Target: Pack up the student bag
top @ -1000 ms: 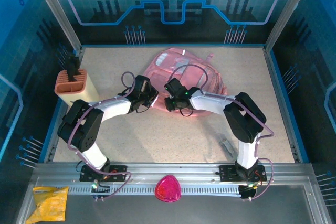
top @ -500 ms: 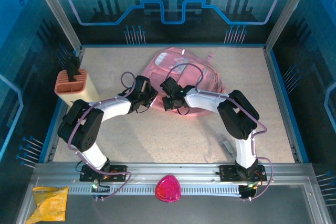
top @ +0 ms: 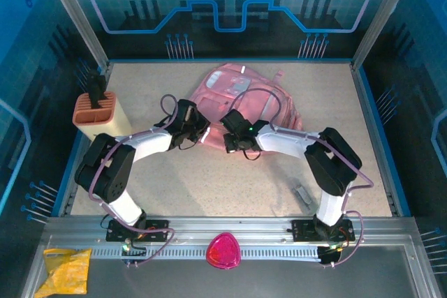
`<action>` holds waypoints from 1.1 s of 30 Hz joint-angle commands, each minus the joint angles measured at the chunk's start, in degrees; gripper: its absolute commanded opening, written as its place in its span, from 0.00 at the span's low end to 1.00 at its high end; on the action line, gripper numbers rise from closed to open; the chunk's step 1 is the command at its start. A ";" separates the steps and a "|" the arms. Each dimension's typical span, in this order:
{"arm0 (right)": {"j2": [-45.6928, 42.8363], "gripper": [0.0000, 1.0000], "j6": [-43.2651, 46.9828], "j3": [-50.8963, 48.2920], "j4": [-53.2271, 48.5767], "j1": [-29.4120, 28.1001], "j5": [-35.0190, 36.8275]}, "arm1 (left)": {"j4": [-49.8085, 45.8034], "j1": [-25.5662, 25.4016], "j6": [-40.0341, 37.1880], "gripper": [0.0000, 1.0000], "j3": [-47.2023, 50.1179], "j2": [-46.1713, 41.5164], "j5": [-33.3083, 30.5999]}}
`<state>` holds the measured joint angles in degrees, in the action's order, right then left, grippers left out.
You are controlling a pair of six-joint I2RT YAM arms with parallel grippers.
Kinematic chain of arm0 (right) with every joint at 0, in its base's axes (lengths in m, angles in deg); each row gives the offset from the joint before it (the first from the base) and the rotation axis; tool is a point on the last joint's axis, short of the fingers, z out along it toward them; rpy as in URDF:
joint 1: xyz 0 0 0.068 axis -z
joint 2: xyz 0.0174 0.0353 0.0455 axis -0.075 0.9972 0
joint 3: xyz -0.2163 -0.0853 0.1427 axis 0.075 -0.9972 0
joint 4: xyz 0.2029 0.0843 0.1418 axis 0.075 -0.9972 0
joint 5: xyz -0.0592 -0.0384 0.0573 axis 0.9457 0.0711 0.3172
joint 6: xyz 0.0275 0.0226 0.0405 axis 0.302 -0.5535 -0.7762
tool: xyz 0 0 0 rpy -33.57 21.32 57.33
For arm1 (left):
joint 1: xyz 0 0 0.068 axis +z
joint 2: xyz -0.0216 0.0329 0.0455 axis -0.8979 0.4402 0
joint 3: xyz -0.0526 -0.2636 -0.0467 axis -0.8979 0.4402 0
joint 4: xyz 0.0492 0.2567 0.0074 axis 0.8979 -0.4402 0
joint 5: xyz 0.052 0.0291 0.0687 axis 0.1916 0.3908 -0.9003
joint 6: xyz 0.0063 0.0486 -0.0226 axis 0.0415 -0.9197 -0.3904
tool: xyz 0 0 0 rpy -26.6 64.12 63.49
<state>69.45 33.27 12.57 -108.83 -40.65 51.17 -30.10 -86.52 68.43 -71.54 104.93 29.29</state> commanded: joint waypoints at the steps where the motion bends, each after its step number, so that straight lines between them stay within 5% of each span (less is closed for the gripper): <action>1: -5.52 0.00 -2.13 -3.86 -5.44 -0.16 5.02 | -0.36 2.75 -2.83 0.00 -0.61 -0.87 0.79; 9: -12.83 0.00 -1.81 -11.16 -7.46 3.02 8.11 | -2.82 5.87 -8.85 0.00 -5.32 2.26 5.21; 17: -13.76 0.00 -0.88 -9.09 -5.98 -0.57 6.37 | -4.58 7.15 -10.35 0.01 -5.27 1.50 5.62; 24: -14.94 0.00 -0.95 -10.12 -1.57 -0.84 2.48 | -1.97 4.06 -5.55 0.42 1.73 -4.03 6.86; 33: -14.57 0.00 -0.68 -10.71 0.08 -0.84 1.36 | 5.54 -9.52 5.72 0.51 3.08 -2.41 -0.32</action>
<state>56.42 32.42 1.91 -110.64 -40.67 54.03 -28.02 -93.71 70.05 -67.45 101.52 33.10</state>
